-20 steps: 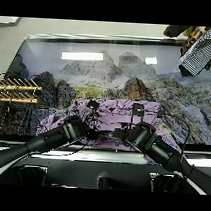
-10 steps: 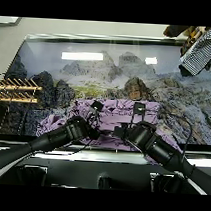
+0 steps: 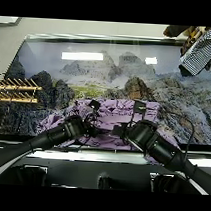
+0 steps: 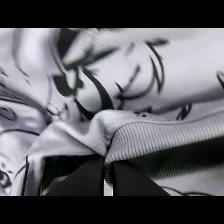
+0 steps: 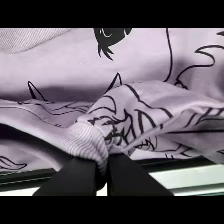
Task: Fold the clothes and pants, and hang the long-sleeved shirts on hangers.
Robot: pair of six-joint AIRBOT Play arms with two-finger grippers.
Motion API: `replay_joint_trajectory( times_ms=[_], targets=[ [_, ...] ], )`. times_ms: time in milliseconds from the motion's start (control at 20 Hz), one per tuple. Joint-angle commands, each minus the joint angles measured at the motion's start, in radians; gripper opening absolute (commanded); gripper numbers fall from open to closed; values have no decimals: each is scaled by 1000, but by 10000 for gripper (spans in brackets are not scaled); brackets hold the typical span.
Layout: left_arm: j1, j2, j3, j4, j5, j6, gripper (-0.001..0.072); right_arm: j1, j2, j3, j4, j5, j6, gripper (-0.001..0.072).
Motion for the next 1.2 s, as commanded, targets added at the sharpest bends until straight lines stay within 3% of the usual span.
replay_joint_trajectory(
  times_ms=[0,200,400,600,900,1150],
  targets=[
    [61,31,68,-19,-59,66,25,-1,9,63,-22,93,-42,48],
    [187,120,253,-293,-211,322,25,-1,14,237,-79,241,-133,47],
    [275,146,458,-379,-447,422,26,-59,15,436,-64,348,-216,47],
    [309,146,639,-408,-562,428,26,-243,3,638,85,356,-343,47],
    [323,144,780,-457,-507,414,26,-434,-198,947,323,355,-544,47],
    [368,146,846,-457,-523,359,26,-444,-358,1211,399,462,-589,48]
  ],
)
